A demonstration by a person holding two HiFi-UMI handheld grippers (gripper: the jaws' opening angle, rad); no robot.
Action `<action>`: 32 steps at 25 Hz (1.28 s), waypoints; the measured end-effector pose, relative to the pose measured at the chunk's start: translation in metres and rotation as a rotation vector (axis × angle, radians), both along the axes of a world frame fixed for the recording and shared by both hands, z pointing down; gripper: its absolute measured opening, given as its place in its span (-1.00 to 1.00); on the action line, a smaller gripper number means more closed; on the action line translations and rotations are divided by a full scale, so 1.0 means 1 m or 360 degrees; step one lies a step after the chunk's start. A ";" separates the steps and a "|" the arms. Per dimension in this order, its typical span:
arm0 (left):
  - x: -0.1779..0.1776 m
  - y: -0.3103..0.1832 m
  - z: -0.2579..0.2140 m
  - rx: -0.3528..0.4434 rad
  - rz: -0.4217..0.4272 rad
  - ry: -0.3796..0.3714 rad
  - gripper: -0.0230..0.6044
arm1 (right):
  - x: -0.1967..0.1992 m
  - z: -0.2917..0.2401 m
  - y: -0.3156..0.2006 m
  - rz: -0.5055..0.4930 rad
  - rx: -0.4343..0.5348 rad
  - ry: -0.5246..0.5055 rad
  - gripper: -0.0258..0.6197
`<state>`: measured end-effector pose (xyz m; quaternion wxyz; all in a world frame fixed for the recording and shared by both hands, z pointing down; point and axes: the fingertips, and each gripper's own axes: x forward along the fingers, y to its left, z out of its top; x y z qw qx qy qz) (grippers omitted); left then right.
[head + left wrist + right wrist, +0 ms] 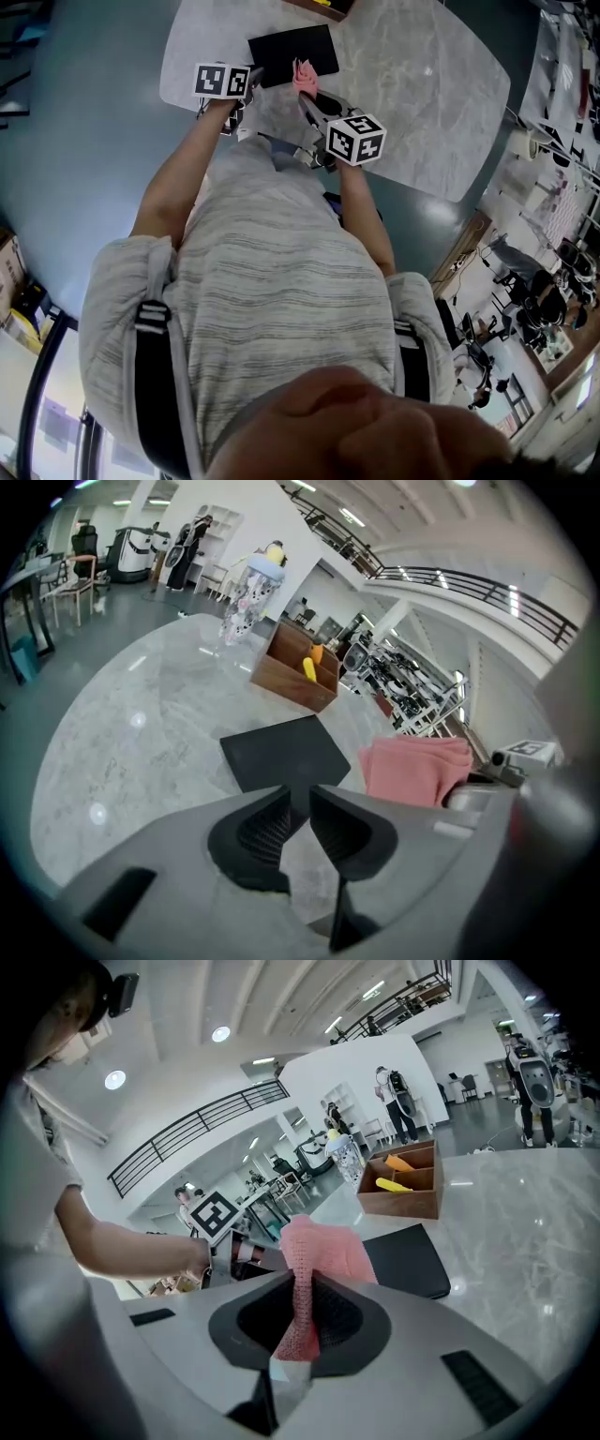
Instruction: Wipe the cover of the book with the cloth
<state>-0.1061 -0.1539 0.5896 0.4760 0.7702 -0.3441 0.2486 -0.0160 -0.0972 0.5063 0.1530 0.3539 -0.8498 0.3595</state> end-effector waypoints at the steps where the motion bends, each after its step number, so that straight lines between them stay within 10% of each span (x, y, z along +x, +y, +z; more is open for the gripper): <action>1: 0.005 0.001 -0.006 0.0033 0.0024 0.0011 -0.71 | 0.004 -0.001 0.000 0.0014 0.0004 -0.0002 -0.81; 7: 0.033 0.020 -0.041 0.0221 0.0196 0.0096 -0.72 | 0.017 -0.009 0.006 0.0037 0.0058 -0.0013 -0.81; 17: 0.098 0.056 -0.128 0.0703 0.0398 0.0607 -0.77 | 0.040 -0.041 0.022 0.0054 0.0221 -0.0092 -0.81; 24: 0.134 0.082 -0.170 0.1074 0.0555 0.0668 -0.77 | 0.066 -0.057 0.034 0.0064 0.0347 -0.0065 -0.81; 32: 0.160 0.103 -0.177 0.1147 0.0588 0.0655 -0.77 | 0.094 -0.060 0.050 0.0042 0.0399 -0.0004 -0.81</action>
